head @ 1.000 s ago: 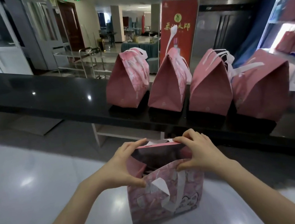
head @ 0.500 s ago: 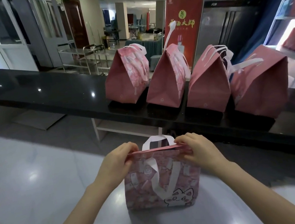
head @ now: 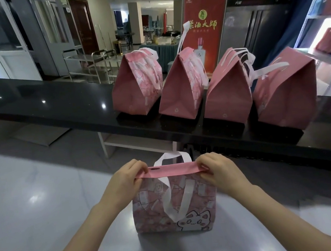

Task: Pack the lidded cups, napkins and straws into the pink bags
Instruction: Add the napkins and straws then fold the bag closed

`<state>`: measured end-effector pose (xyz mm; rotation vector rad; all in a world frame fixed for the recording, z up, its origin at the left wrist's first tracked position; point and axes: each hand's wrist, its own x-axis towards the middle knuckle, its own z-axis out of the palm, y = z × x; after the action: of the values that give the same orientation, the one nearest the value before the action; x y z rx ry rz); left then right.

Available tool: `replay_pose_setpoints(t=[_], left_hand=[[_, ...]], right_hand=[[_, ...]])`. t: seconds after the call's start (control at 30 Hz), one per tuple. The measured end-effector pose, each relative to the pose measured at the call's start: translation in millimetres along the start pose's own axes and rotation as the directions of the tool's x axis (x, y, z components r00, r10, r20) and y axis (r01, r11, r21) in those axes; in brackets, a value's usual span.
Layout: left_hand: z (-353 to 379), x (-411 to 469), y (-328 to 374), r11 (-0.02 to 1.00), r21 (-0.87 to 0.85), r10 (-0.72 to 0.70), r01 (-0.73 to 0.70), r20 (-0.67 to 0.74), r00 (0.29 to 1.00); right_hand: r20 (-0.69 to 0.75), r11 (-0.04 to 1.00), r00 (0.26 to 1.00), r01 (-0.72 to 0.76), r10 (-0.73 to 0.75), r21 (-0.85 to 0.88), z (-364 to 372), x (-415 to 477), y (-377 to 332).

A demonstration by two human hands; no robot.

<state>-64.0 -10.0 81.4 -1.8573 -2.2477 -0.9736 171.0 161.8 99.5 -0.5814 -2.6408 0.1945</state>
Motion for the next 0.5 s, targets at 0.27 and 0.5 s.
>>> replay_pose_setpoints(t=[0.27,0.5], left_hand=[[-7,0,-7,1.0,-0.027,0.012,-0.011,0.045,0.999],[-1,4,-8,0.995,-0.079,-0.051,0.053,0.024,0.998]], right_hand=[[0.141,0.968,0.983,-0.142,0.115,0.205,-12,1,14],[0.033,0.998,0.997,-0.067,0.066,0.009,-3,-2,11]])
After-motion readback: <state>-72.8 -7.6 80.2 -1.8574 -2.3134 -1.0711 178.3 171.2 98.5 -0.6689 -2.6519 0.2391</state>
